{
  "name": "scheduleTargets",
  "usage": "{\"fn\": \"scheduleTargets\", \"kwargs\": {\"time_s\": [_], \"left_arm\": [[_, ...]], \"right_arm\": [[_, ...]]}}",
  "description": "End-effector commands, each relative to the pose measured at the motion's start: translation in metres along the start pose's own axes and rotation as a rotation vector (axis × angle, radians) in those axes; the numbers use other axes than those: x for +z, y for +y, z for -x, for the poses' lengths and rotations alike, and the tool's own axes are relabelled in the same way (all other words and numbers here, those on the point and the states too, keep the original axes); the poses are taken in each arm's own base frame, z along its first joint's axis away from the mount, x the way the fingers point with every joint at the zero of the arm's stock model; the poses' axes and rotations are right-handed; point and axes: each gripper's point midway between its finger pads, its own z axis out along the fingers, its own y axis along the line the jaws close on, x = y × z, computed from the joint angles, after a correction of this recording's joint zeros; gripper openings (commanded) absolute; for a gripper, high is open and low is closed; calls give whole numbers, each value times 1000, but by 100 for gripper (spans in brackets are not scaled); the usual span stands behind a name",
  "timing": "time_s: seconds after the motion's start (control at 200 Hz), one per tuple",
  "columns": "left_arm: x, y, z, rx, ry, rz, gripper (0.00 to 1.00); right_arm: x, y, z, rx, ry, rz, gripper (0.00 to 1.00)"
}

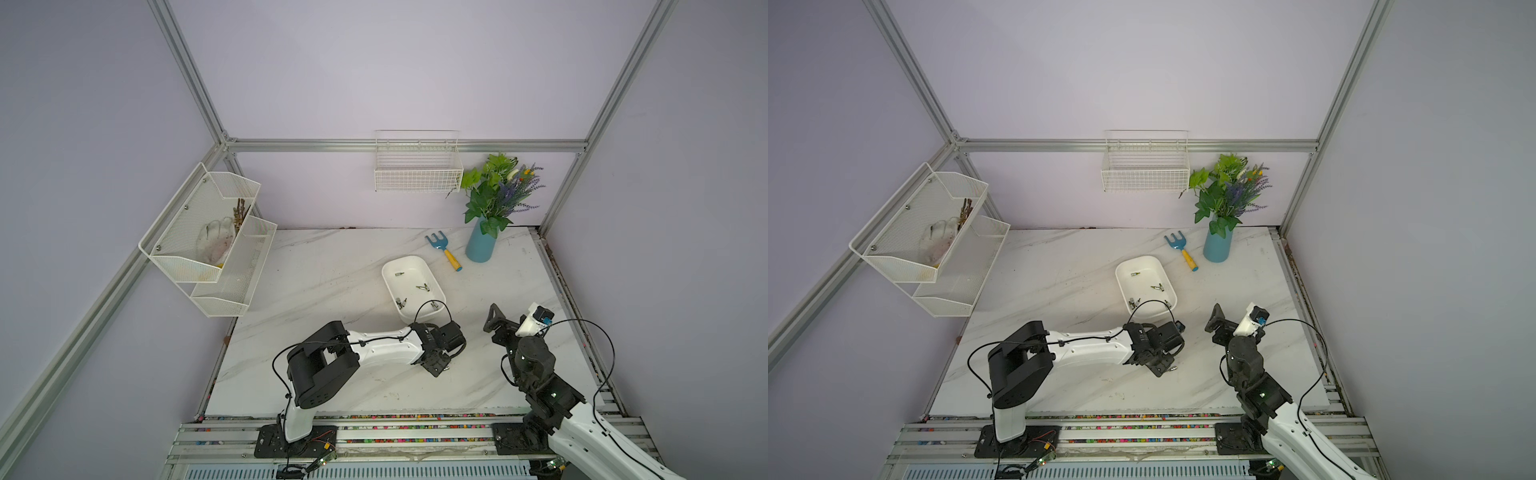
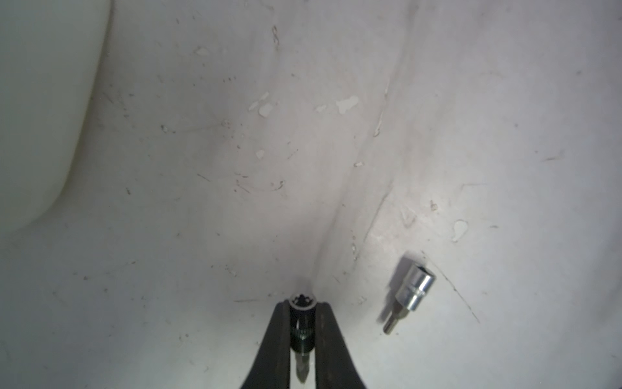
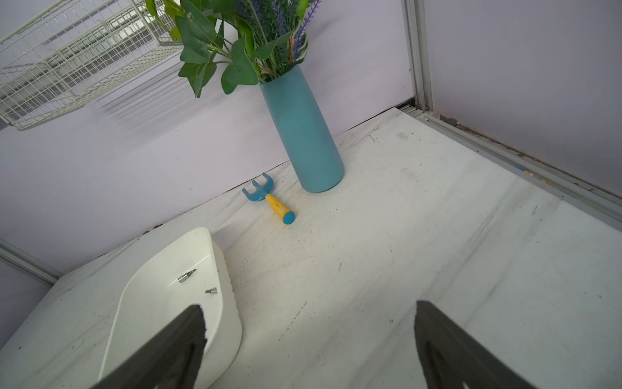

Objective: Put the bit on the desktop into the storage box
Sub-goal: Pick up the screwdriver bit from the center of the board, then place the screwdriver bit in the storage box.

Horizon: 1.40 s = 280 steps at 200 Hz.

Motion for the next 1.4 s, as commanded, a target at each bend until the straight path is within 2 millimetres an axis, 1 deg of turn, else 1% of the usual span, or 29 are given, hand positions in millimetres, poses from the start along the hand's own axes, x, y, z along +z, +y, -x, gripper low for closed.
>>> {"fn": "scheduleTargets", "kwargs": {"time_s": [0.0,0.075,0.235,0.295,0.395,0.505,0.59,0.705,0.835,0.87,0.89,0.91,0.96,1.0,1.05,1.135,1.195,1.285,1.395], "left_arm": [[-45,12,48,-52,-156,-13,14],[-55,22,64,-67,-195,-5,14],[-72,55,96,-110,-279,35,15],[-75,69,107,-131,-310,47,15],[-74,94,122,-169,-347,62,15],[-67,122,134,-203,-371,106,15],[-55,139,139,-223,-371,127,15],[-37,154,142,-247,-358,130,15],[-25,166,142,-271,-354,130,17],[-24,167,141,-274,-354,129,18],[-24,168,141,-275,-354,129,20],[-24,168,141,-276,-355,127,25],[-25,168,141,-275,-354,128,42],[-27,168,140,-274,-356,123,49],[-33,167,140,-273,-365,113,55],[-45,164,139,-268,-382,90,60],[-55,155,137,-247,-393,43,62],[-72,137,135,-217,-413,-33,65],[-90,106,128,-125,-432,-115,68]], "right_arm": [[0,-1,5,12,-22,-6,100],[0,-1,5,13,-22,-4,100],[0,-1,5,13,-21,-4,100],[0,-1,4,12,-20,-2,100],[-1,0,4,13,-20,0,100],[-1,0,5,15,-22,3,100],[-1,0,6,16,-23,3,100],[-1,0,6,16,-23,3,100],[-2,0,7,17,-26,3,100],[-2,-1,6,15,-25,2,100],[-2,-1,6,16,-26,2,100],[-2,-1,6,15,-24,3,100],[-2,-1,6,16,-25,2,100],[-2,-1,6,16,-25,1,100],[-2,0,6,17,-24,3,100],[-2,-1,6,18,-26,2,100],[-2,-1,6,17,-24,2,100],[-1,0,5,16,-23,4,100],[-1,0,5,15,-22,4,100]]}}
